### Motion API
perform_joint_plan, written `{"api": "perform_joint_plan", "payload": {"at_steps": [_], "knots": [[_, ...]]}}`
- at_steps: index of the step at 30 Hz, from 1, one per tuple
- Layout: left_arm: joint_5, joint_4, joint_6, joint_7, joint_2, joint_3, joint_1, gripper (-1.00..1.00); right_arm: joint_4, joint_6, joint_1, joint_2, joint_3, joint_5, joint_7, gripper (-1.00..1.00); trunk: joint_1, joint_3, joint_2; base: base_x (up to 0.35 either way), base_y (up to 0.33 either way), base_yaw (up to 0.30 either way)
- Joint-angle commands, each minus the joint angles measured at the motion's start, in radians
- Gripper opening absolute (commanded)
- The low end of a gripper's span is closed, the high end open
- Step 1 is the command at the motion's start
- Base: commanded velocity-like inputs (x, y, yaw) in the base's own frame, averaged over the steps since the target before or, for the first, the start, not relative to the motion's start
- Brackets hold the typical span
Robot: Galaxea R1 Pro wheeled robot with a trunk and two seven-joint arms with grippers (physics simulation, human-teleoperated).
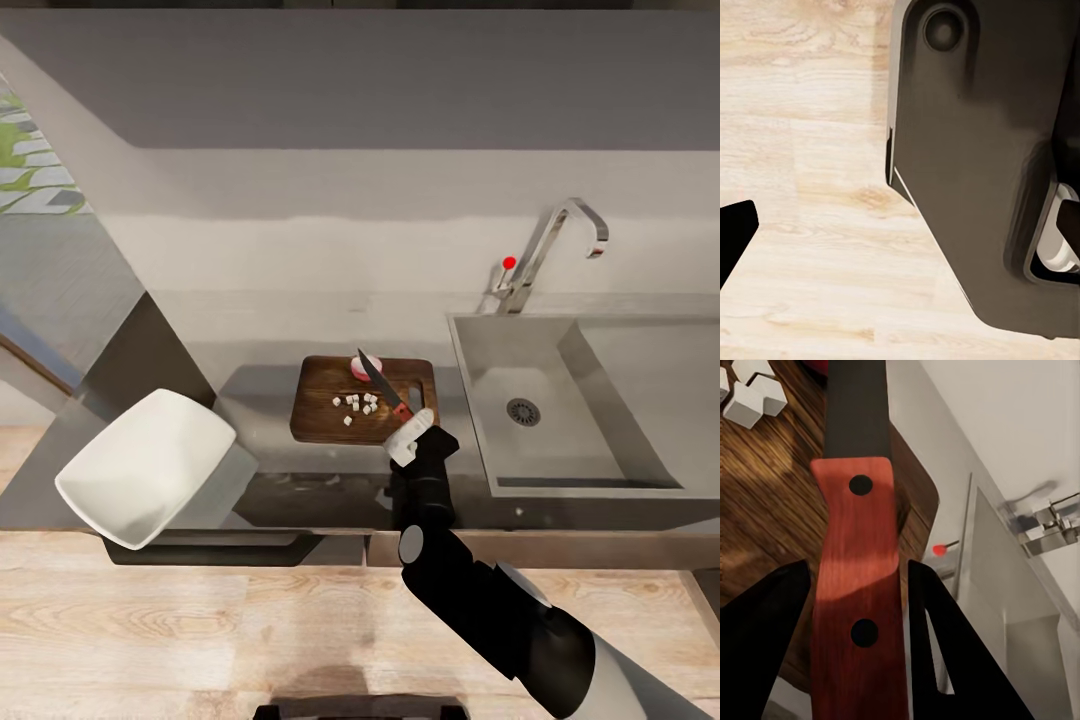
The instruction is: In the kitchen, take the Vidalia onion out of the sink, dice it on the chopping board with the paring knife, put the diced onion into the bowl on the countertop, then place both the paring knife and the chopping board into the sink.
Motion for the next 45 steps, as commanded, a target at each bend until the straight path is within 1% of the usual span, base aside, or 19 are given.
{"api": "perform_joint_plan", "payload": {"at_steps": [1, 10, 21, 22, 24, 25, 26, 28, 29, 33, 45], "knots": [[0.004, -0.001, -0.001, -0.002, 0.0, 0.001, 0.001, 1.0, 0.0, 0.005, -0.001, 0.0, 0.003, -0.002, -0.006, -1.0, 0.001, -0.002, -0.002, 0.0, 0.0, 0.0], [0.004, -0.001, -0.001, -0.002, 0.0, 0.001, 0.001, 1.0, 0.0, 0.006, -0.001, -0.001, 0.003, -0.002, -0.005, -1.0, 0.001, -0.016, -0.002, 0.0, 0.0, 0.0], [0.004, -0.001, -0.001, -0.002, 0.0, 0.001, 0.001, 1.0, -0.012, 0.0, -0.001, 0.004, 0.001, 0.001, -0.005, -1.0, 0.001, -0.017, -0.002, 0.0, 0.0, 0.0], [0.004, -0.001, -0.001, -0.002, 0.0, 0.001, 0.001, 1.0, -0.023, -0.001, -0.001, 0.004, -0.004, 0.001, -0.005, -1.0, 0.001, -0.017, -0.002, 0.0, 0.0, 0.0], [0.004, -0.001, -0.001, -0.002, 0.0, 0.001, 0.001, 1.0, -0.037, -0.003, -0.001, 0.006, -0.037, 0.001, -0.004, -1.0, 0.001, -0.017, -0.002, 0.0, 0.0, 0.0], [0.004, -0.001, -0.001, -0.002, 0.0, 0.001, 0.001, 1.0, -0.042, -0.004, -0.001, 0.015, -0.08, -0.003, -0.004, -1.0, 0.001, -0.017, -0.002, 0.0, 0.0, 0.0], [0.004, -0.001, -0.001, -0.002, 0.0, 0.001, 0.001, 1.0, -0.045, -0.004, -0.001, 0.031, -0.126, -0.014, -0.004, -1.0, 0.001, -0.017, -0.002, 0.0, 0.0, 0.0], [0.004, -0.001, -0.001, -0.002, 0.0, 0.001, 0.001, 1.0, -0.047, -0.004, -0.001, 0.053, -0.17, -0.027, -0.004, -1.0, 0.001, -0.017, -0.002, 0.0, 0.0, 0.0], [0.004, -0.001, -0.001, -0.002, 0.0, 0.001, 0.001, 1.0, -0.047, -0.003, -0.001, 0.059, -0.181, -0.031, -0.004, -1.0, 0.001, -0.017, -0.002, 0.0, 0.0, 0.0], [0.004, -0.001, -0.001, -0.002, 0.0, 0.001, 0.001, 1.0, -0.048, -0.003, -0.001, 0.065, -0.19, -0.034, -0.005, -1.0, 0.001, -0.015, -0.002, 0.0, 0.0, 0.0], [0.004, -0.001, -0.001, -0.002, -0.001, 0.001, 0.001, 1.0, -0.048, -0.003, -0.001, 0.072, -0.19, -0.033, -0.006, -1.0, 0.001, 0.003, -0.002, 0.0, 0.0, 0.0]]}}
